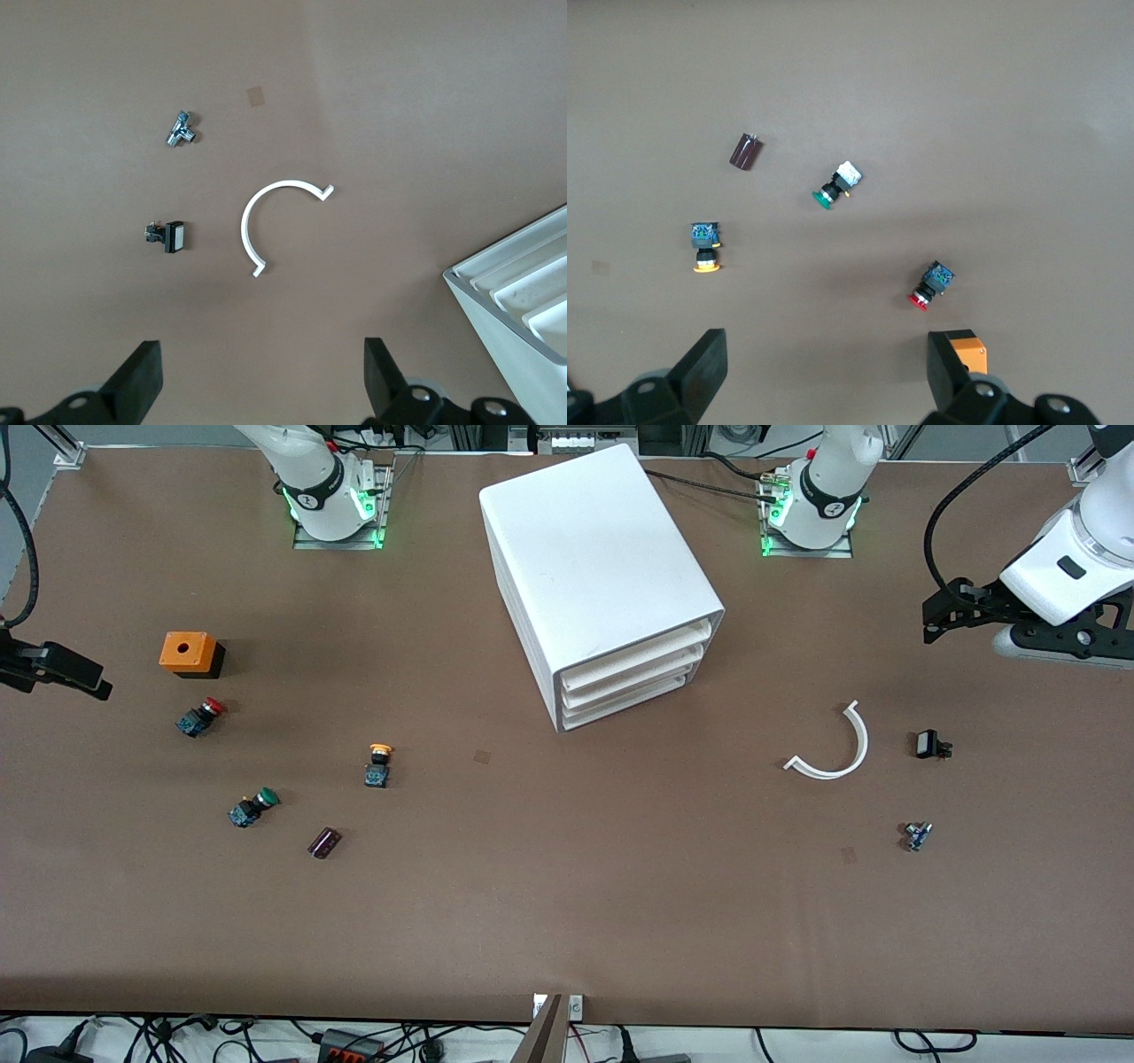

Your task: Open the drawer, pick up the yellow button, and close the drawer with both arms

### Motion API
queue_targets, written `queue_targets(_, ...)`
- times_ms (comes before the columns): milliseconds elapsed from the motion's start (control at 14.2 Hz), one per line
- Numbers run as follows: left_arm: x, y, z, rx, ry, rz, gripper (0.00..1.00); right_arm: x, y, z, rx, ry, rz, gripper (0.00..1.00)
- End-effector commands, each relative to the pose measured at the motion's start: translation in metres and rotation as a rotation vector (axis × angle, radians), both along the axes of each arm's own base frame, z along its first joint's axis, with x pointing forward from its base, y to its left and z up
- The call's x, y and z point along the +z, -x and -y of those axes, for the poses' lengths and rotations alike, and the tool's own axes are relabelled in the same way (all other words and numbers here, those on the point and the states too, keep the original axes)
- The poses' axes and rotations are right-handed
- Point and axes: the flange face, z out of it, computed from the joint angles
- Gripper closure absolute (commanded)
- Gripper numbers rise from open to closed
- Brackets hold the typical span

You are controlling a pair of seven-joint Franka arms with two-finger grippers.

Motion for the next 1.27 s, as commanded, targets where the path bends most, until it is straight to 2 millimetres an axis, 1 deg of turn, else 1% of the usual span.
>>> queue_targets(0,0.007,-0.001,0.003,-0.017,0.017,-0.008,0.00,0.005,0.011,-0.004,0.022,0.005,0.008,0.00)
queue_targets(70,0.007,-0.001,0.002,-0.017,0.015,-0.007,0.00,0.005,0.011,-0.005,0.024,0.003,0.007,0.00)
queue_targets(211,0.007,-0.001,0.002,-0.019,0.015,-0.007,0.00,0.006,0.012,-0.013,0.036,0.007,-0.004,0.00)
queue_targets(281,0.007,-0.001,0.002,-0.019,0.015,-0.007,0.00,0.009,0.013,-0.015,0.035,0.007,0.002,0.00)
queue_targets(422,0.007,-0.001,0.003,-0.020,0.015,-0.007,0.00,0.015,0.017,-0.013,0.036,0.007,0.009,0.00)
queue_targets(562,0.007,-0.001,0.003,-0.020,0.015,-0.007,0.00,0.013,0.020,-0.013,0.037,0.002,-0.019,0.00)
queue_targets(984,0.007,-0.001,0.004,-0.022,0.015,-0.007,0.00,0.011,0.021,-0.013,0.054,0.006,-0.025,0.00)
queue_targets(1195,0.007,-0.001,0.004,-0.022,0.015,-0.007,0.00,0.015,0.023,-0.012,0.056,0.006,-0.019,0.00)
